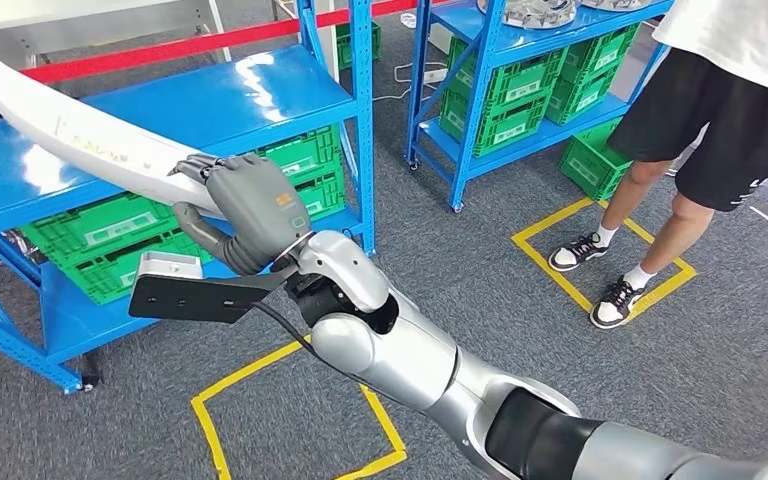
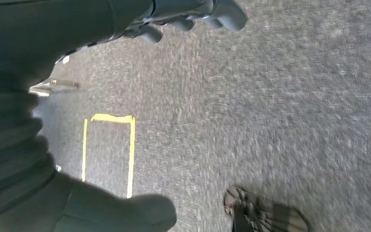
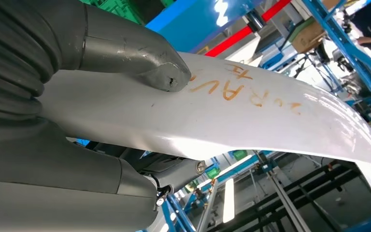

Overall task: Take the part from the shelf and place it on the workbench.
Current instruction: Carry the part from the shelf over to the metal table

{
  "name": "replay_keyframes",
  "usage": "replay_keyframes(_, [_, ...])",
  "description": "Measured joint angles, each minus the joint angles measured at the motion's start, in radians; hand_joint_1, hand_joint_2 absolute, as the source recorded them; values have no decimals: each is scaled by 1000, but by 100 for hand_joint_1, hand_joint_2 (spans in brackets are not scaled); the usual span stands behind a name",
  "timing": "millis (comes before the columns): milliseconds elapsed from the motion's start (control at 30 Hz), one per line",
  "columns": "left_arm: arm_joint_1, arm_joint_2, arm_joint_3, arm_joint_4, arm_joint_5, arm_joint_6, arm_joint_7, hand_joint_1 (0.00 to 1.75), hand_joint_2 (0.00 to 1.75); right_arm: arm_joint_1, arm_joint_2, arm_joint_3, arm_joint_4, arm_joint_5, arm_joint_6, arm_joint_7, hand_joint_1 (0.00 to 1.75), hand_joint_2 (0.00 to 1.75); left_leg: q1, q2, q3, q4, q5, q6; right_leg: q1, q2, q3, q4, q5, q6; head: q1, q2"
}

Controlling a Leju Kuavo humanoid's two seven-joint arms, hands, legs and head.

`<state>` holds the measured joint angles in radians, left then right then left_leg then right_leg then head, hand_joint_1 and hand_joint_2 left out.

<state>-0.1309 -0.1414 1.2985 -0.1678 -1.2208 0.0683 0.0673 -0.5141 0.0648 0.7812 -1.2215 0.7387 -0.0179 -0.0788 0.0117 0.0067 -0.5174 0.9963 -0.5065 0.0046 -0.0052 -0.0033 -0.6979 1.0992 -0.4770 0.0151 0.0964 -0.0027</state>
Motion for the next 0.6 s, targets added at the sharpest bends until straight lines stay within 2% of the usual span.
replay_keyframes(33, [-2, 0, 0, 0, -4, 0, 5, 0, 175, 1, -4, 0, 2, 0, -6, 1, 175, 175, 0, 0, -15, 1, 12, 4, -1, 1, -16, 60, -54, 4, 1, 0])
replay_keyframes(67, [-4, 0, 0, 0, -7, 0, 8, 0, 175, 3, -9, 1, 5, 0, -12, 1, 175, 175, 0, 1, -32, 4, 24, 5, -2, 1, -29, 126, -95, 7, 1, 0])
replay_keyframes(100, [-5, 0, 0, 0, -8, 0, 11, 0, 175, 6, -12, 1, 8, 0, -16, 1, 175, 175, -1, 1, -49, 7, 36, 4, -3, 1, -35, 179, -112, 10, 2, 0])
replay_keyframes(133, [-6, 0, 0, 0, -9, 0, 13, 0, 175, 9, -15, 1, 11, 0, -20, 1, 175, 175, -1, 2, -67, 10, 47, 3, -3, 1, -29, 207, -106, 10, 2, 0])
replay_keyframes(167, [-8, 0, 0, 0, -10, 0, 14, 0, 175, 11, -17, 1, 13, 0, -22, 1, 175, 175, 0, 3, -86, 14, 58, 1, -4, 1, -8, 202, -81, 10, 2, 0])
replay_keyframes(200, [-9, 0, 0, 0, -10, 0, 14, 0, 175, 11, -18, 2, 15, 0, -24, 1, 175, 175, 0, 4, -103, 19, 68, -2, -4, 1, 31, 163, -53, 8, 2, 0])
replay_keyframes(233, [-10, 0, 0, 0, -10, 0, 14, 0, 175, 11, -18, 2, 16, 0, -25, 1, 175, 175, -1, 4, -119, 23, 78, -6, -3, 2, 84, 98, -42, 5, 2, 0])
replay_keyframes(267, [-11, 0, 0, 0, -10, 0, 15, 0, 175, 10, -18, 2, 16, 0, -26, 0, 175, 175, -2, 4, -131, 27, 88, -11, -1, 2, 138, 20, -47, 0, 2, 0])
replay_keyframes(300, [-12, 0, 0, 0, -11, 0, 15, 0, 175, 10, -17, 2, 17, 0, -28, 0, 175, 175, -3, 4, -138, 29, 97, -17, 1, 3, 177, -39, -59, -5, 1, 0])
replay_keyframes(333, [-13, 0, 0, 0, -11, 0, 15, 0, 175, 10, -17, 2, 17, 0, -29, 0, 175, 175, -3, 3, -143, 28, 107, -23, 3, 5, 198, -78, -73, -10, 1, 0])
replay_keyframes(400, [-12, 0, 0, 0, -11, 0, 15, 0, 175, 11, -18, 2, 19, 0, -30, 0, 175, 175, -1, 3, -147, 22, 124, -36, 5, 4, 193, -93, -66, -24, 1, 0])
replay_keyframes(433, [-12, 1, 0, 0, -11, 0, 15, 0, 175, 11, -17, 2, 19, 0, -30, 0, 175, 175, 1, 2, -153, 26, 116, -42, 4, 3, 186, -95, -56, -33, 1, 0])
replay_keyframes(467, [-11, 1, 0, 0, -11, 0, 16, 0, 175, 11, -17, 2, 20, 0, -30, 0, 175, 175, 2, 1, -162, 44, 90, -48, 3, 1, 176, -97, -45, -43, 0, 0])
replay_keyframes(500, [-11, 1, 0, 0, -11, 0, 16, 0, 175, 10, -17, 2, 20, 0, -30, 0, 175, 175, 3, 0, -174, 81, 46, -52, 2, -1, 165, -98, -33, -51, -1, 0])
replay_keyframes(567, [-11, 0, 0, 0, -11, 0, 17, 0, 175, 11, -17, 2, 20, 0, -30, 0, 175, 175, 3, -2, -201, 202, -52, -57, 4, -1, 137, -96, -9, -57, -3, 0])
replay_keyframes(600, [-12, 1, 0, 0, -11, 0, 17, 0, 175, 11, -17, 2, 21, 0, -30, 0, 175, 175, 3, -2, -208, 262, -75, -58, 6, -1, 121, -95, 4, -57, -3, 0])
